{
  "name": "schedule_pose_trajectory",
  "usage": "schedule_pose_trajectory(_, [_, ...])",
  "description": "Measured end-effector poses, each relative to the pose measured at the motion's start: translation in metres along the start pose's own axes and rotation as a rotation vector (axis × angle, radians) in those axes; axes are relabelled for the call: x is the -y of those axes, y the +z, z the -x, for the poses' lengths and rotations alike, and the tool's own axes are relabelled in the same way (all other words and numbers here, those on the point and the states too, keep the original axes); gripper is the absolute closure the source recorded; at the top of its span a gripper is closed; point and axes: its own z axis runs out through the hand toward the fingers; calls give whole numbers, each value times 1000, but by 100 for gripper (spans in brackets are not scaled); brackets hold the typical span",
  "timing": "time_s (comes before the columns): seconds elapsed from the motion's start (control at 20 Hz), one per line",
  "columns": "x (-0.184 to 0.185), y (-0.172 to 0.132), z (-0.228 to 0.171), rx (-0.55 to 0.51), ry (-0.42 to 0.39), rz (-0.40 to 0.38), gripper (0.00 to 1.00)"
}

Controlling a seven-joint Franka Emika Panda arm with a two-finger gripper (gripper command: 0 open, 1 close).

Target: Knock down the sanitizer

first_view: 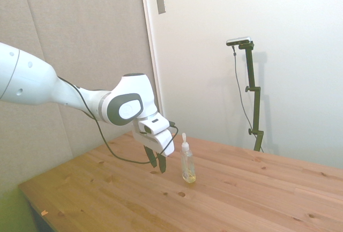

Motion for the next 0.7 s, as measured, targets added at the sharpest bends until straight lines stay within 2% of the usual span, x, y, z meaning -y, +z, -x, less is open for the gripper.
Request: schedule_pose_trajectory(0.7, [26,18,-54,-31,97,5,100])
